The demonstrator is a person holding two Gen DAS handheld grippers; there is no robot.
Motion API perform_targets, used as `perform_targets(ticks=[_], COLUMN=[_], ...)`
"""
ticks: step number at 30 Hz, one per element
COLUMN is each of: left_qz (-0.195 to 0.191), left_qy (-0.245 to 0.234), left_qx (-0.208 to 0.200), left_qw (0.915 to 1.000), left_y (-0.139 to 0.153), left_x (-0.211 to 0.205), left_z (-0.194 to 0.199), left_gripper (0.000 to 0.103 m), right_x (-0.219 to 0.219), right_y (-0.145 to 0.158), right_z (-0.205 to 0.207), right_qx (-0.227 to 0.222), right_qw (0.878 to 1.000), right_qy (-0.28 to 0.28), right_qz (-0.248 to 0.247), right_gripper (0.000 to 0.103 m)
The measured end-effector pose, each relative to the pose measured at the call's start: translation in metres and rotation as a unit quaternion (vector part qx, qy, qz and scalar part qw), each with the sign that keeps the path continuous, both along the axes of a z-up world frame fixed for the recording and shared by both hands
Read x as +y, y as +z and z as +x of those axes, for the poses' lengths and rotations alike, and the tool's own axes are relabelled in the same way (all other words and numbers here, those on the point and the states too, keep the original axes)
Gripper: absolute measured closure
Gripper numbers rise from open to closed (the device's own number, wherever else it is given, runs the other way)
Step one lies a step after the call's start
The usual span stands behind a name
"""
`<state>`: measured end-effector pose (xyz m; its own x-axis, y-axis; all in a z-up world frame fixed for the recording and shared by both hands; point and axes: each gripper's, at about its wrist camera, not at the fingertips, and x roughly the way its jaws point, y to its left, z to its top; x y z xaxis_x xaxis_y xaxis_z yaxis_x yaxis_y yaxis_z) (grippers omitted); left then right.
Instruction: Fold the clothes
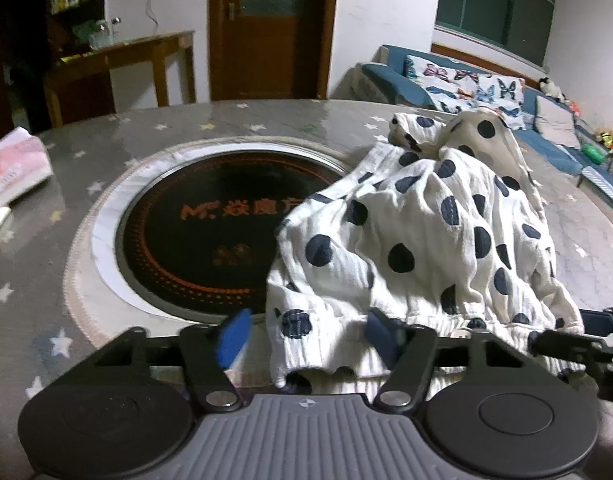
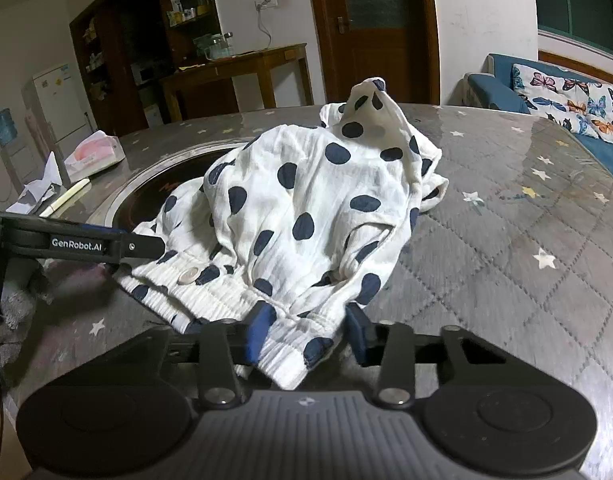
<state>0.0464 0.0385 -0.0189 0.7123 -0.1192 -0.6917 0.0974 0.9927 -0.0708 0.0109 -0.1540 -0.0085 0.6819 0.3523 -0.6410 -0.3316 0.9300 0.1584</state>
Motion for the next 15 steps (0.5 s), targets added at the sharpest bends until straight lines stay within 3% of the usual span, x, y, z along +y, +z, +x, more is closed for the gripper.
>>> perform_targets(ticks=[5, 6, 15], left_qz=[-0.005, -0.005, -0.026], left_qy=[-0.012, -0.012, -0.043], left_qx=[-0.002, -0.002, 0.01], left_qw=[0.9999, 0.9999, 0.9987], left_y=[0.001, 0.001, 0.008], left_x=[-0.002, -0.002, -0.007], left_z=[0.001, 0.001, -0.018], left_gripper=[0.07, 0.078, 0.091], right_x=[-0.001, 0.0, -0.012], right_y=[0.002, 0.002, 0.011], right_z=[0.007, 0.007, -0.006], right_qx=[-0.002, -0.005, -0.014], right_qw=[1.0, 1.0, 1.0], right_qy=[0.001, 0.0, 0.004], right_qz=[0.001, 0.001, -0.013], right_gripper=[0.083, 0.088, 0.093])
